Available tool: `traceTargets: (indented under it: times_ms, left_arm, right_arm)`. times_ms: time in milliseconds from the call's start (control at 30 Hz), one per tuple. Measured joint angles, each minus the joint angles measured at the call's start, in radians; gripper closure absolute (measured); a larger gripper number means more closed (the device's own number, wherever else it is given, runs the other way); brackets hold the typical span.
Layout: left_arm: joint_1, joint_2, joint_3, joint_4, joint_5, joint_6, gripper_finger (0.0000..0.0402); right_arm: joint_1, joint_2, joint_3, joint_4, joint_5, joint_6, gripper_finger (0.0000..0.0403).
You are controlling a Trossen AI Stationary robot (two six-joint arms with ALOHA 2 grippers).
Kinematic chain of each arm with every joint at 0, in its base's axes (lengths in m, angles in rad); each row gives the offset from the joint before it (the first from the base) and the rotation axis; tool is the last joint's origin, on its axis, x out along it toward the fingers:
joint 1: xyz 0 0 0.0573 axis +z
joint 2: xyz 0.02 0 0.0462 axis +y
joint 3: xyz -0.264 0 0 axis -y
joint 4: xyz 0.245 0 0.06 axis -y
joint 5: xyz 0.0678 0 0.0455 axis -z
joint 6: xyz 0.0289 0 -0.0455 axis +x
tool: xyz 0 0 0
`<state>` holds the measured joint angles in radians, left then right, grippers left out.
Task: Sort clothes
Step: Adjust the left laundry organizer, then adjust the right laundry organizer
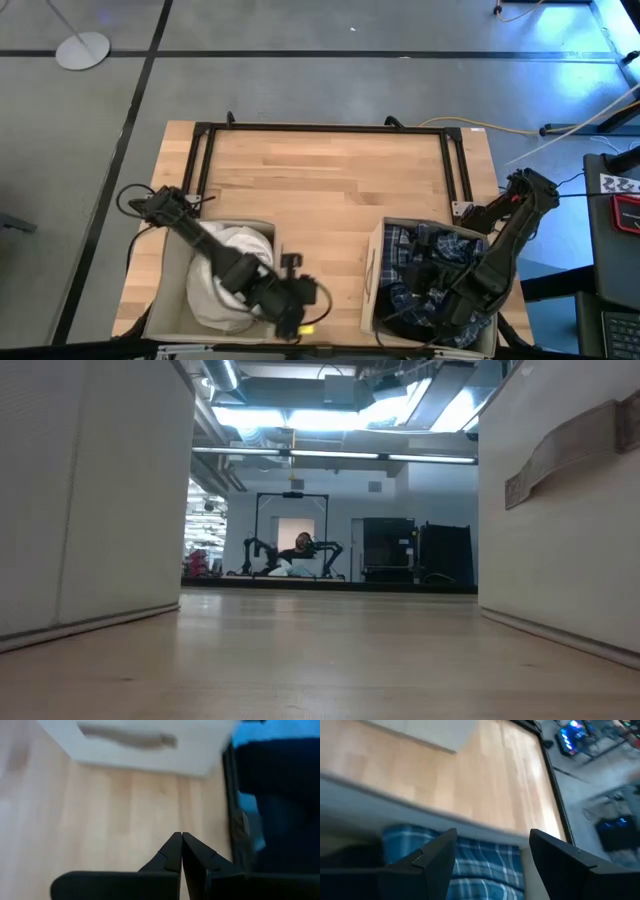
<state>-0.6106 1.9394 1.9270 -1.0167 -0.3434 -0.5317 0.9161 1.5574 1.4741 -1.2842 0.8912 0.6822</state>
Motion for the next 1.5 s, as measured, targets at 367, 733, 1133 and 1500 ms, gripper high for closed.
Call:
traceTargets:
  times_ms: [367,733,1133,1500]
  left_arm:
    - [0.12,0.154,-0.005,0.275,0.109,0.296,0.0401]
    - [0.15,0.295,-0.006,0.65,0.363,0.421,0.0401]
    - [0.195,0.365,-0.006,0.94,0.497,0.459,0.0401]
    - [0.157,0.229,-0.005,0.633,0.425,0.455,0.0401]
  right_arm:
    - [0.084,-0.006,0.258,-0.015,-0.038,-0.091,0.015]
    - [0.153,-0.006,0.265,-0.034,-0.007,-0.027,0.015]
    - [0.15,-0.006,0.265,-0.036,-0.004,-0.024,0.015]
    - [0.15,-0.005,0.265,-0.024,-0.013,-0.033,0.015]
